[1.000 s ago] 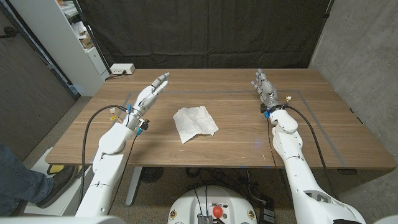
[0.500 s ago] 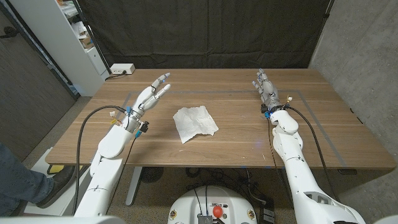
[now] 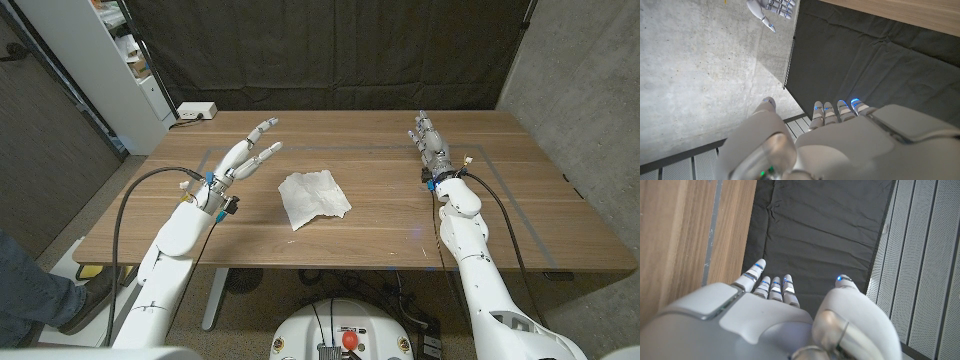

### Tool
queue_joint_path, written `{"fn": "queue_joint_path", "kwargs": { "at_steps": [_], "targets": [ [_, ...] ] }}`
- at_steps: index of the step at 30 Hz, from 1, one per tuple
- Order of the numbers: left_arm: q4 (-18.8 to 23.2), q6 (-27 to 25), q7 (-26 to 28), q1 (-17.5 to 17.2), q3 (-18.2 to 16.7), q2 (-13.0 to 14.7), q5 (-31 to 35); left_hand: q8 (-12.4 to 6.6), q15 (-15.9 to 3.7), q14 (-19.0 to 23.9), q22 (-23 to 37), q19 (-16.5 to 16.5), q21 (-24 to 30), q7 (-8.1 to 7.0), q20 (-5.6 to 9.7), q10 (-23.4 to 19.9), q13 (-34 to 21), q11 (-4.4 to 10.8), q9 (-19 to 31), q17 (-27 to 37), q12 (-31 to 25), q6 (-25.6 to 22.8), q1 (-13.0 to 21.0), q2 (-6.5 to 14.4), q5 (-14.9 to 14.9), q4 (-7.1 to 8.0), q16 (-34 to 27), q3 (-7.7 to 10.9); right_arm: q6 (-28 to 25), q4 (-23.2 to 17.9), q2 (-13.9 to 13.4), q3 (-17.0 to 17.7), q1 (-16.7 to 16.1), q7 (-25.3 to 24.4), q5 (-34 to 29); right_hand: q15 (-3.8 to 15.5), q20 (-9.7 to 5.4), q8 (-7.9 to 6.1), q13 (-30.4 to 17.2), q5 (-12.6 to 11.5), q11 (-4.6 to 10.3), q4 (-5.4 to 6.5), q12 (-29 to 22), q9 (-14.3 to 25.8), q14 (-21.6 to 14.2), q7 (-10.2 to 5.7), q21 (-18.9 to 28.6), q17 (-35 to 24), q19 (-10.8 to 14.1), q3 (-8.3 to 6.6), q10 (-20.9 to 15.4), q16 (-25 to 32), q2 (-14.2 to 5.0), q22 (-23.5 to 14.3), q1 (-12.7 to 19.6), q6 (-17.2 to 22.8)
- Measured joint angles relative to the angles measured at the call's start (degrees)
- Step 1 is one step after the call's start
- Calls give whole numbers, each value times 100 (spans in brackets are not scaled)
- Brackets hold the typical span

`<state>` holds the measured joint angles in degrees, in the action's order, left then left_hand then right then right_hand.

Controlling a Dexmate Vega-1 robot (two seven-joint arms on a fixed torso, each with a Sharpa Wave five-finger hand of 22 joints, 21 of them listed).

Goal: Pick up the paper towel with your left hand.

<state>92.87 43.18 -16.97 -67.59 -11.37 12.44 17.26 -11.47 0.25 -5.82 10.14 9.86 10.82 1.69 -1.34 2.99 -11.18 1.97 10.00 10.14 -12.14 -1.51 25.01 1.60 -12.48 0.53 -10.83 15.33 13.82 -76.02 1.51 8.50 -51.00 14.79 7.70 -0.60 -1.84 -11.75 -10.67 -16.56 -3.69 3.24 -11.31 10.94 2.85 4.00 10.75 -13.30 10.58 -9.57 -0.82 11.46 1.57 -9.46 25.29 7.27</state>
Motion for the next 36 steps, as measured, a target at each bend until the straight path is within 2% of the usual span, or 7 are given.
{"fn": "queue_joint_path", "kwargs": {
  "at_steps": [11,13,22,30,33,36],
  "targets": [
    [258,-3,331,-111,3,107,592,0,-45,61,0,-15,22,-18,-27,-71,0,7,0,0,-39,-93,154,16,0,-108,0,60,0,-21,0,19,-27,17,48,0,0,0,0,0,0,0,0,0,0,1,0,0,0,0,0,0,0,0,0,-2],
    [308,-30,553,-129,14,139,969,0,-30,92,0,10,22,-23,-52,-102,-1,-23,0,0,-63,-141,173,23,0,-152,0,68,0,-21,-2,25,-28,30,61,0,0,0,0,0,0,0,0,0,0,6,0,-1,0,0,0,0,0,0,0,-6],
    [486,-166,965,-181,126,329,1672,-44,-70,134,1,10,44,-26,-98,-133,-1,7,0,1,-67,-179,256,-1,0,-214,0,100,0,-9,-3,43,-28,64,94,0,0,0,0,0,0,0,0,0,0,12,0,26,0,0,0,0,0,0,0,-12],
    [614,-359,1132,-191,276,547,2002,-44,-56,149,1,-1,44,-26,-126,-133,-1,7,6,1,-67,-178,324,23,0,-252,0,110,14,18,1,71,-28,70,118,0,-14,39,-1,0,0,0,0,1,0,11,0,26,-15,0,1,0,0,0,0,-12],
    [663,-440,1178,-191,348,645,2109,-44,-56,149,1,-1,44,-26,-207,-132,-1,7,29,1,-67,-178,324,23,0,-298,0,110,24,26,5,81,-28,70,126,-22,-31,39,0,0,0,0,2,1,22,11,0,26,-32,0,0,0,1,0,-1,-12],
    [692,-497,1216,-190,402,716,2180,-44,-55,149,1,0,44,-26,-207,-133,-1,7,29,1,-67,-178,365,4,0,-308,0,119,30,34,9,92,-31,70,131,-59,-28,39,0,0,-31,0,33,1,60,31,0,26,-35,0,32,0,23,0,-23,-31]
  ]
}}
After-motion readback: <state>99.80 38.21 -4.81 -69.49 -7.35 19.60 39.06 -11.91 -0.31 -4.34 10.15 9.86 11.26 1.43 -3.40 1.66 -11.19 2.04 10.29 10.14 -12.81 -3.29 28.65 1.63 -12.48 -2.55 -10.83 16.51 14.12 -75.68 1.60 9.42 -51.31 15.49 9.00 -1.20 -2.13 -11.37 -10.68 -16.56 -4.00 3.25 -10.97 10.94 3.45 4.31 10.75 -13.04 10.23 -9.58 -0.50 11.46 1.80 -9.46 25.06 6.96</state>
